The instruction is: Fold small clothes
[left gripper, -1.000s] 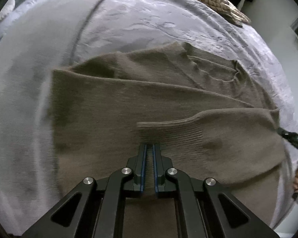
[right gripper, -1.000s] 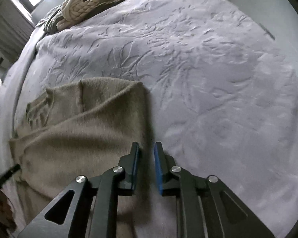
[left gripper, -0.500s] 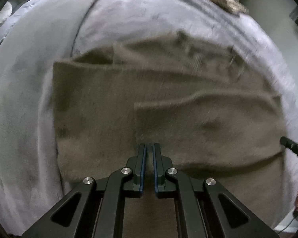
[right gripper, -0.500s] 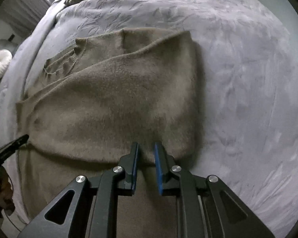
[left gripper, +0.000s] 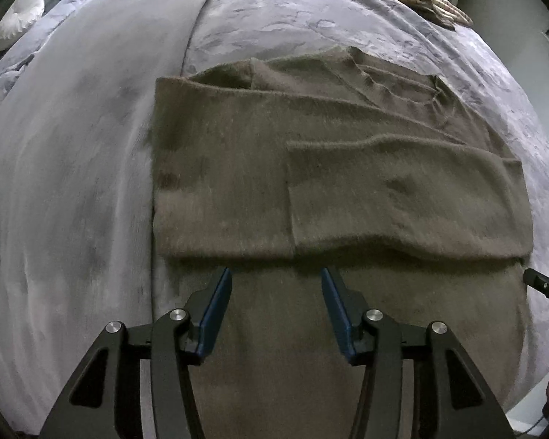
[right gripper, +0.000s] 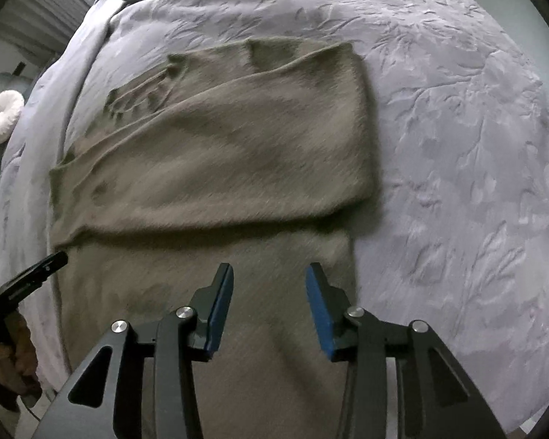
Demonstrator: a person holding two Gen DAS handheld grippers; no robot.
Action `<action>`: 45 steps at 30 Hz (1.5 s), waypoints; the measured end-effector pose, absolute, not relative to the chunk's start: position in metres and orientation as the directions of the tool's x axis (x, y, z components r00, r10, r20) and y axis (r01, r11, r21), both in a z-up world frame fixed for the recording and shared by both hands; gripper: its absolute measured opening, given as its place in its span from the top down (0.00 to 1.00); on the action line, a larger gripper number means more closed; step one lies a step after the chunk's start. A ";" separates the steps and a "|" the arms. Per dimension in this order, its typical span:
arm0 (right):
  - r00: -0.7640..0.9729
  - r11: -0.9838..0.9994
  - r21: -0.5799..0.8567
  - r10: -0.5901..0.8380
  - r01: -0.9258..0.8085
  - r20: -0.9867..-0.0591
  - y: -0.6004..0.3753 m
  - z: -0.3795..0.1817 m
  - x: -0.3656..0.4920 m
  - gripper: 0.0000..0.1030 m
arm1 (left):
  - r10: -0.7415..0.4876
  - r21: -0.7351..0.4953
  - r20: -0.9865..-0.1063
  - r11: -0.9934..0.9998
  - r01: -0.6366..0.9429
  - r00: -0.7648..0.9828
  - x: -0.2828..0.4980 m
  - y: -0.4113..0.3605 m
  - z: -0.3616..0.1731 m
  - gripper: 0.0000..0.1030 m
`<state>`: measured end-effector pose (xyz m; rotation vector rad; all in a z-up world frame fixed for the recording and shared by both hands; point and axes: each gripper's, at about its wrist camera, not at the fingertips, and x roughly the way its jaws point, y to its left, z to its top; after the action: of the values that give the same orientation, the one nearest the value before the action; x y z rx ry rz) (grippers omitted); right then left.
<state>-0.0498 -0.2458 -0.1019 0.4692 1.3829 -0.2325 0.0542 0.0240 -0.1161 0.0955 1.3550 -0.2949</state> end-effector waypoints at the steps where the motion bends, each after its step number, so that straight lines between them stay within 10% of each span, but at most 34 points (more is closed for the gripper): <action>1: 0.180 0.885 0.186 0.119 0.426 -0.977 -0.242 -0.100 -0.052 0.56 | -0.153 -0.103 -0.972 0.959 0.263 0.177 0.051 0.024 -0.115 0.49; 10: 0.180 0.884 0.204 0.139 0.421 -0.974 -0.215 -0.078 -0.062 0.45 | -0.123 -0.077 -0.980 0.959 0.274 0.157 0.026 0.023 -0.091 0.49; 14: 0.191 0.883 0.211 0.142 0.420 -0.971 -0.209 -0.067 -0.061 0.37 | -0.112 -0.063 -0.975 0.967 0.246 0.191 0.017 0.033 -0.077 0.03; 23: 0.198 0.900 0.159 0.084 0.406 -0.977 -0.198 -0.045 -0.061 0.17 | -0.125 -0.079 -0.977 0.966 0.246 0.173 -0.002 0.045 -0.058 0.03; 45: 0.169 0.878 0.202 0.141 0.435 -0.976 -0.180 -0.038 -0.077 0.16 | -0.081 -0.047 -0.989 0.967 0.252 0.123 -0.025 0.047 -0.041 0.03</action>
<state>-0.0770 -0.1797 -0.0383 0.4977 1.4018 -0.2216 -0.0253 0.0474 -0.0405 0.1434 1.4287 -0.2435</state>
